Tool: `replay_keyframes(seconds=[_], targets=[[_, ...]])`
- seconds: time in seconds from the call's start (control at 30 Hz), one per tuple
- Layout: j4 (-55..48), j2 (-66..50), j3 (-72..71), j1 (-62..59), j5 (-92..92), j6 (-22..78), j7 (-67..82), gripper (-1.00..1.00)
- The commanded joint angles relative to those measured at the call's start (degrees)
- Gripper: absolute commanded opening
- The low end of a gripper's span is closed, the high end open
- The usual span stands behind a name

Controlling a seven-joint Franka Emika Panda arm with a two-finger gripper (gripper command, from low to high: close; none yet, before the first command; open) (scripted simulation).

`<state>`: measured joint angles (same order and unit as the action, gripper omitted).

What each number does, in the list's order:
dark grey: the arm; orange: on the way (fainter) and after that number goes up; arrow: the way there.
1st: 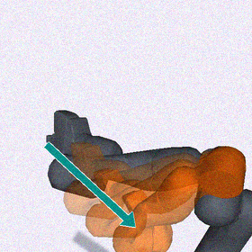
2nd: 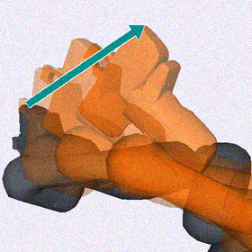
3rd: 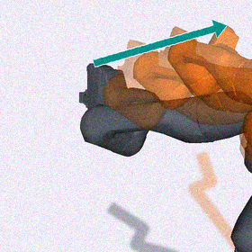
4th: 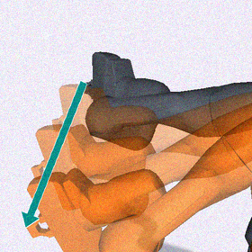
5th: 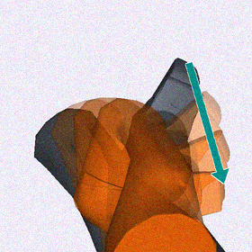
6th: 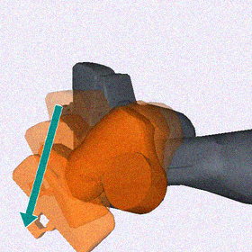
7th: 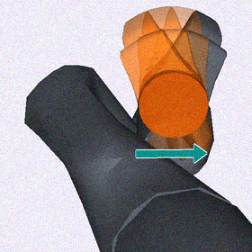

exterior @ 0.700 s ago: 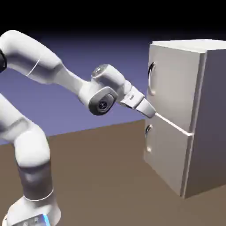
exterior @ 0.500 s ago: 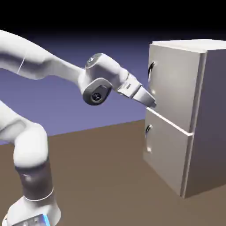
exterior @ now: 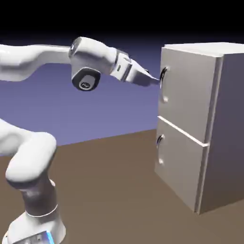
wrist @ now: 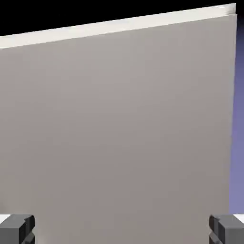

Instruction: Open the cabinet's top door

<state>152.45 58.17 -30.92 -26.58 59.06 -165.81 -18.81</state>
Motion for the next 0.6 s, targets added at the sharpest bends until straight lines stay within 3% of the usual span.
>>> replay_keyframes(seconds=[0.0,0.57], targets=[[-0.36,1.08,-1.31,-1.15,2.5,0.35,1.0,0.0],[-6.5,19.38,-23.49,-20.71,44.86,6.23,17.96,0.0]])
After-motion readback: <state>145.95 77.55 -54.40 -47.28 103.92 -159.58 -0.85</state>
